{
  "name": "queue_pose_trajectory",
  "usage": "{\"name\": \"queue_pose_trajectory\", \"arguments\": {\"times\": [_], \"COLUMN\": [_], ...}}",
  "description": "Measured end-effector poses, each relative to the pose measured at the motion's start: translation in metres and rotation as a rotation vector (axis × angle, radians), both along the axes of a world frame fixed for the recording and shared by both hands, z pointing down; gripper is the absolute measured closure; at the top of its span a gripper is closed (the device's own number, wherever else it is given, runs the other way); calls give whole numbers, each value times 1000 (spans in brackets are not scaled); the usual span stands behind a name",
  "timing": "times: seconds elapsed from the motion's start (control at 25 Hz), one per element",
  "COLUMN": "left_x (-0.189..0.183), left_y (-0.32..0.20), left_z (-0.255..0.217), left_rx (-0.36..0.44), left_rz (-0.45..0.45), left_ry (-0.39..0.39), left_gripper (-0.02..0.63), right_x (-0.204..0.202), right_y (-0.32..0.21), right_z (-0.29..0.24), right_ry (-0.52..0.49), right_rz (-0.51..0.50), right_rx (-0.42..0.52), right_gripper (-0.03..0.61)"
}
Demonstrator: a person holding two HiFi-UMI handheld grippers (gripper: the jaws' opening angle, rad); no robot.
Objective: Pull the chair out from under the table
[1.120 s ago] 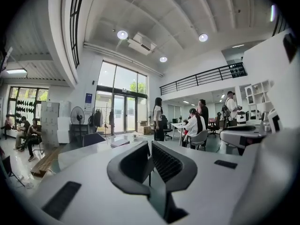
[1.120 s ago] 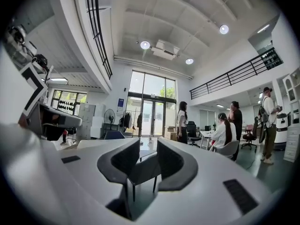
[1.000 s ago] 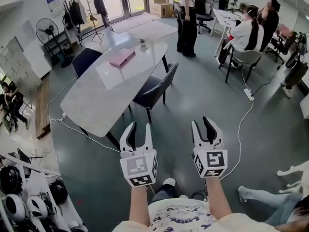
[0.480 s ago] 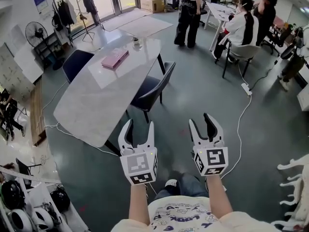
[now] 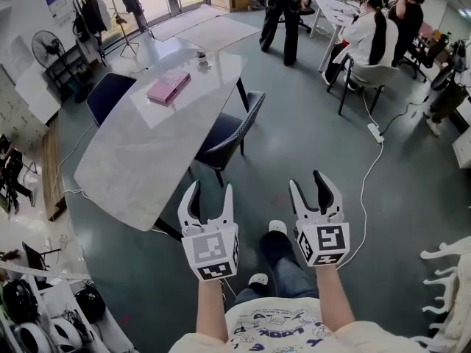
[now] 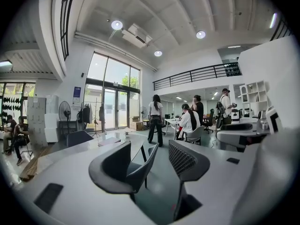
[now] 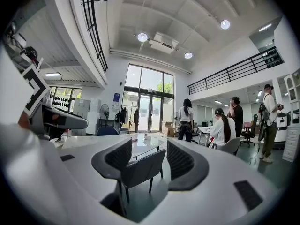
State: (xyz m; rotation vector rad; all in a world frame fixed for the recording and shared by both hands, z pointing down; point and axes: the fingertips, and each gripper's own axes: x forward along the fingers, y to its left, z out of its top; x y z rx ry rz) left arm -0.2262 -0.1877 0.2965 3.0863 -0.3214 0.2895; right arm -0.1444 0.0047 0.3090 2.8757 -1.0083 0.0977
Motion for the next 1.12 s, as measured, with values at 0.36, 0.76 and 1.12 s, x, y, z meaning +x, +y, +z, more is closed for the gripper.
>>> {"name": "queue_pose_trajectory", "arguments": {"times": [0.36,0.76,1.12], "left_x": [75,170,238], "left_y": [-7,-20,-34], "left_z": [19,19,19], "left_rx": [16,49,63], "left_rz": [-34,-91,-155], "left_ry": [-27,-58,-73], "left_gripper": [354,354,353], "right_x": [82,193,275], "right_y": [-14,-35,-58], "right_z": [21,19,17], "right_ry": [-22,-31,-23], "right_rz": [-45,-113,-188], "right_rx": [-5,6,-5], "right_gripper": [345,342,337]}}
